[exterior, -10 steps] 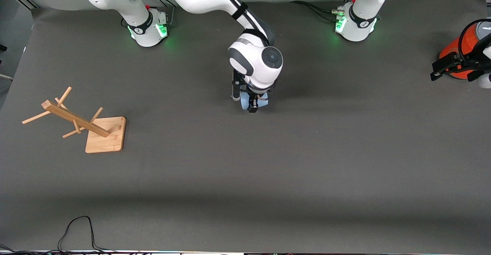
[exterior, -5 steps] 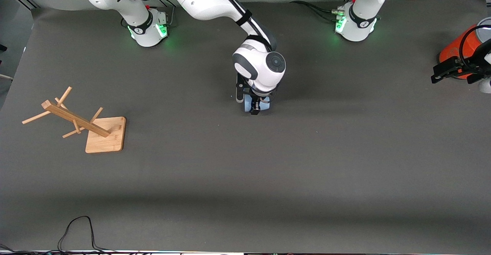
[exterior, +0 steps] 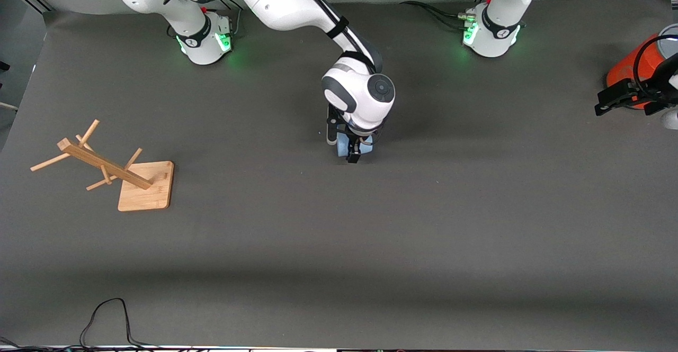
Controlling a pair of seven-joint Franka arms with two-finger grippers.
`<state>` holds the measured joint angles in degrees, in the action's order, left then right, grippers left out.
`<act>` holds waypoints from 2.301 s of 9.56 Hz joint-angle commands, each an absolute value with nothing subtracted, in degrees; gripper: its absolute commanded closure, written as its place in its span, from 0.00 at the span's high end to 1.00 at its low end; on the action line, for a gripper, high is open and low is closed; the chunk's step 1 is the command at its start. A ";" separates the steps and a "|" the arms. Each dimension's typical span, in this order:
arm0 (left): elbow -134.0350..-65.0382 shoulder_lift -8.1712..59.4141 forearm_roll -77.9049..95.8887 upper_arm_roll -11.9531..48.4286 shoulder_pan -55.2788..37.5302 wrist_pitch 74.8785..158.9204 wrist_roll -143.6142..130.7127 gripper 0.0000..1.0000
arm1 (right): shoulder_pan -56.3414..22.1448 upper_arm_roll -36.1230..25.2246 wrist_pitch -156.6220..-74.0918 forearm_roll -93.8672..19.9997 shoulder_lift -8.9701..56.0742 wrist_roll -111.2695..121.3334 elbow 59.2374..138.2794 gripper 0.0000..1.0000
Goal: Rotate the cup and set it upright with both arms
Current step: 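Carry the blue cup with the right gripper to the table middle, then lower the blue cup onto its side and open the right gripper, then withdraw the right gripper while the left gripper reaches the blue cup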
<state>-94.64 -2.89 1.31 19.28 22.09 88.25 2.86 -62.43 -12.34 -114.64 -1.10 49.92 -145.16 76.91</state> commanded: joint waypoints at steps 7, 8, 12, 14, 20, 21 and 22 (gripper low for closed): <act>-93.61 -2.55 0.79 20.13 18.29 88.24 -7.10 1.00 | -57.05 -13.18 -87.21 -4.83 31.40 -125.20 74.62 1.00; -93.17 -1.94 0.44 21.17 16.54 88.33 -10.77 1.00 | -54.43 -13.18 -84.23 -4.83 28.51 -119.94 74.71 1.00; -83.34 8.67 -6.04 22.24 2.77 87.45 -32.46 1.00 | -44.25 -14.60 -75.68 -4.22 18.13 -91.65 75.32 1.00; -81.92 14.56 -9.92 22.24 -7.07 87.80 -41.36 1.00 | -33.28 -11.36 -75.06 -4.04 11.64 -75.67 78.73 1.00; -67.53 37.83 -22.02 21.54 -31.16 88.68 -61.48 1.00 | -3.54 0.09 -76.19 -0.88 3.43 -31.19 84.20 1.00; -65.59 41.53 -24.76 21.53 -33.64 90.60 -65.79 0.99 | -0.99 0.17 -78.12 -0.88 3.43 -24.24 84.29 1.00; -65.31 43.92 -26.09 21.27 -35.49 94.18 -66.87 0.99 | 0.86 0.18 -80.57 -0.88 3.43 -17.38 85.07 1.00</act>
<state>-70.54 39.19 -23.77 22.45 -32.36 93.15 -64.36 -1.49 -1.00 -77.67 -1.74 4.71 -24.77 82.91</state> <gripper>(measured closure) 0.013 0.000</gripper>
